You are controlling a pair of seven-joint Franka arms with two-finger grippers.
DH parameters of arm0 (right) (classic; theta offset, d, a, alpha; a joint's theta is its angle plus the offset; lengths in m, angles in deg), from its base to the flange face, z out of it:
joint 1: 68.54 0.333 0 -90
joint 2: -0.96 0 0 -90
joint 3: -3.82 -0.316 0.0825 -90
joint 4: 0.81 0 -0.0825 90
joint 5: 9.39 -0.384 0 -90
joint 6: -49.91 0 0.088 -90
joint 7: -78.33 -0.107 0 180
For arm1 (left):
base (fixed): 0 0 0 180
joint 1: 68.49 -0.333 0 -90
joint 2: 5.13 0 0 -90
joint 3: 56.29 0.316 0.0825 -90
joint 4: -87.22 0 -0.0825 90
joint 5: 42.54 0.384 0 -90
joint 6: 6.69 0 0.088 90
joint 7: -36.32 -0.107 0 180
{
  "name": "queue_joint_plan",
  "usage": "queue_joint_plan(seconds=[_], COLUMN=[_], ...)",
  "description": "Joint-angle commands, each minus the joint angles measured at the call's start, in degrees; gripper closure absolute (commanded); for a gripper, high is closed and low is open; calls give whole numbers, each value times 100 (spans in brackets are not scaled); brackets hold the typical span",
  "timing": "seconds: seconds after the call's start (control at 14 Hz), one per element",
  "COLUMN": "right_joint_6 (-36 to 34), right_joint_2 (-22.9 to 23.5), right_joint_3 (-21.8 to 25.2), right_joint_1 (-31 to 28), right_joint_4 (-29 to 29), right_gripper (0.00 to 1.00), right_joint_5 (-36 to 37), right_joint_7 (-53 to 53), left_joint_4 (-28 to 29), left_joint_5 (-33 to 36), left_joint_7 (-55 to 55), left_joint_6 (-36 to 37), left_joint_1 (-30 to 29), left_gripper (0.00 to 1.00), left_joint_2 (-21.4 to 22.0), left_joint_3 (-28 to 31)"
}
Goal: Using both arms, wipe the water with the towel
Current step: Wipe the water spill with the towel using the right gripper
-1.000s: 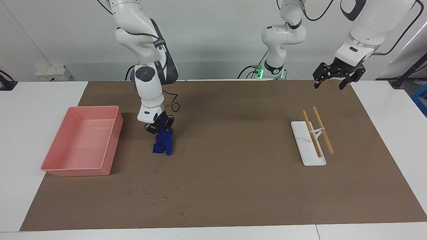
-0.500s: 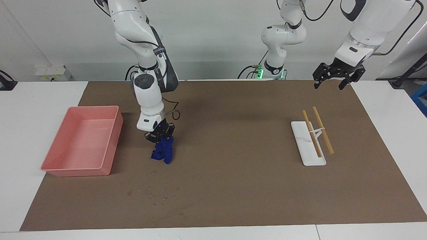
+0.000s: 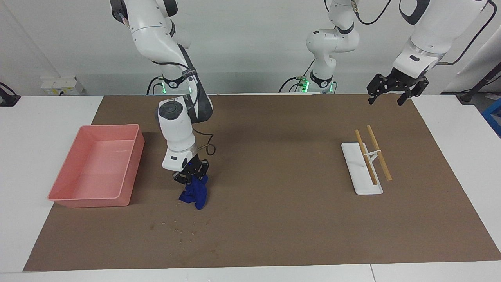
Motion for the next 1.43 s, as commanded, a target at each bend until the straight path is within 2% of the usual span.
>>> queue_joint_plan(seconds=[0.0, 0.21, 0.36, 0.5, 0.64, 0.93, 1.36], right_joint_6=[-508, -1538, -1672, -2101, -2462, -2700, -3500], right_joint_2=[157, -45, -256, -475, -756, -1266, -1838], right_joint_3=[-40, -40, -40, -40, -40, -40, -40], right_joint_1=[-116, -300, -301, -336, -353, -301, -292], right_joint_4=[54, -50, -384, -657, -990, -1544, -1519], right_gripper=[100, 100, 100, 100, 100, 100, 100], right_joint_5=[21, -181, -374, -533, -1058, -1491, -1492], right_joint_7=[37, 54, -68, -253, -455, -763, -957], left_joint_4=[133, 133, 133, 133, 133, 133, 133], left_joint_5=[53, 62, 62, 53, 62, 53, 53], left_joint_7=[-29, -29, -29, -29, -29, -29, -29], left_joint_6=[54, 54, 54, 54, 54, 54, 54], left_joint_1=[-14, -14, -14, -14, -14, -14, -14], left_gripper=[0, 0, 0, 0, 0, 0, 0], left_joint_2=[135, 135, 126, 126, 135, 135, 135], left_joint_3=[-11, -11, -11, -11, -11, -11, -11])
